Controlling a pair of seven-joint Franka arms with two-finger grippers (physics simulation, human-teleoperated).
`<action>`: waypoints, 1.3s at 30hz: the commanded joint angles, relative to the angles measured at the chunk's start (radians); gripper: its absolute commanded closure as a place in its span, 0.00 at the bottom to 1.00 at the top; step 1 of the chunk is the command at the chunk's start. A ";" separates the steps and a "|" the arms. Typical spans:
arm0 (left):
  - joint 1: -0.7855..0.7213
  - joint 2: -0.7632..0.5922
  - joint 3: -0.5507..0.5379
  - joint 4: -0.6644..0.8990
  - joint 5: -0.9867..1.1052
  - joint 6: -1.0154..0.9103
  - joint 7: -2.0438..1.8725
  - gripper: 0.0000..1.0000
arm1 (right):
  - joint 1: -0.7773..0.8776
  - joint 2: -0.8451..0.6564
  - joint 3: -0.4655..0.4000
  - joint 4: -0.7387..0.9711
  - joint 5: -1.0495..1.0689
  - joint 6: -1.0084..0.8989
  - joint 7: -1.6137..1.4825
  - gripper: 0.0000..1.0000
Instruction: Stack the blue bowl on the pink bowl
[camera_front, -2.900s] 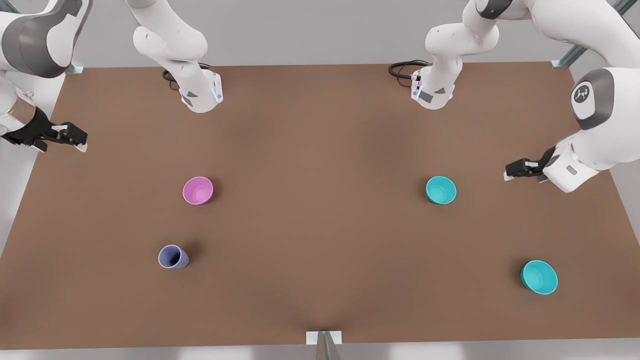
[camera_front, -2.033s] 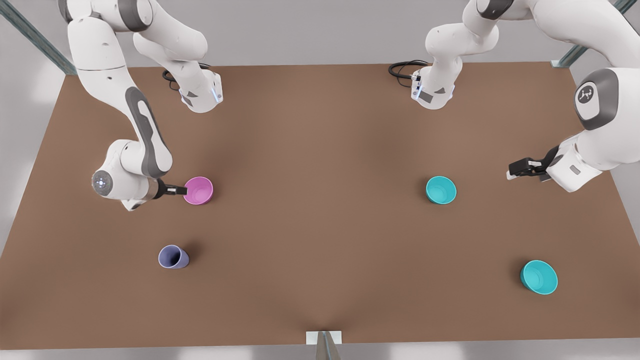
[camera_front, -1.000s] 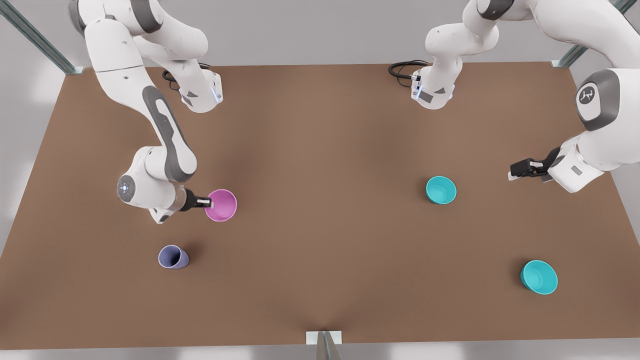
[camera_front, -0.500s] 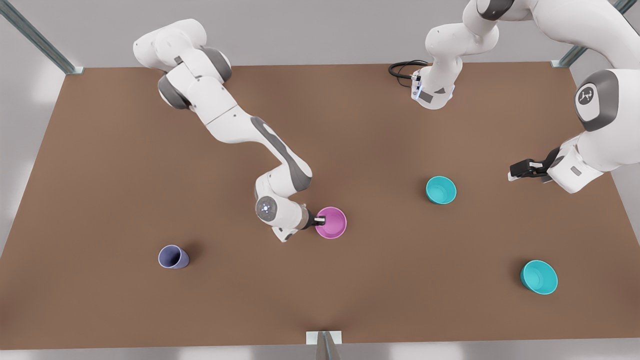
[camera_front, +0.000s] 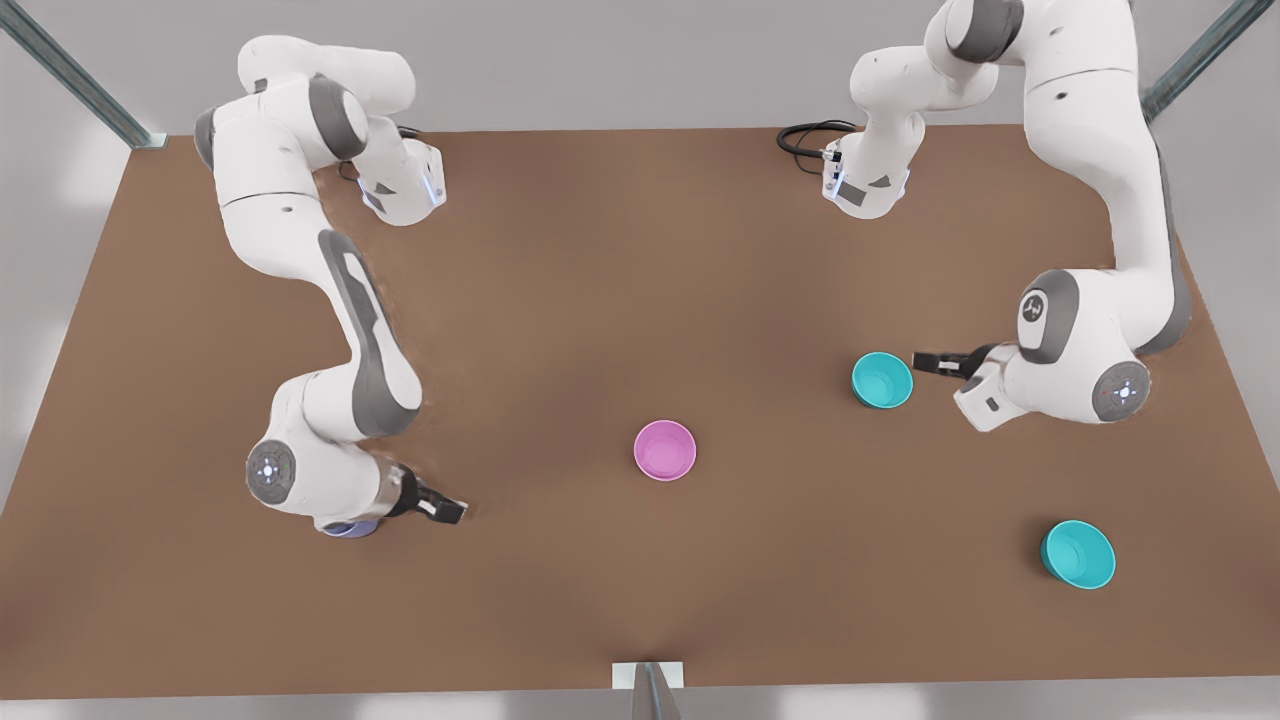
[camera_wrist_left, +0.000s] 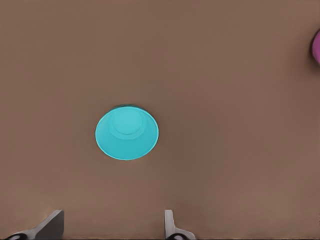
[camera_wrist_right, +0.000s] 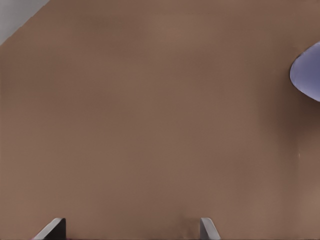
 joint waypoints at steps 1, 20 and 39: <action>0.017 0.005 0.037 -0.210 -0.053 0.425 0.408 0.00 | -0.156 -0.015 0.005 0.081 -0.165 -0.528 -0.678 0.00; 0.009 0.134 0.047 -0.285 -0.093 0.571 0.431 0.79 | -0.075 -0.614 -0.041 -0.119 -0.266 -0.579 -0.749 0.00; -0.559 0.527 0.039 0.610 -0.051 0.364 -0.534 0.79 | -0.043 -0.617 -0.083 -0.125 -0.263 -0.579 -0.749 0.00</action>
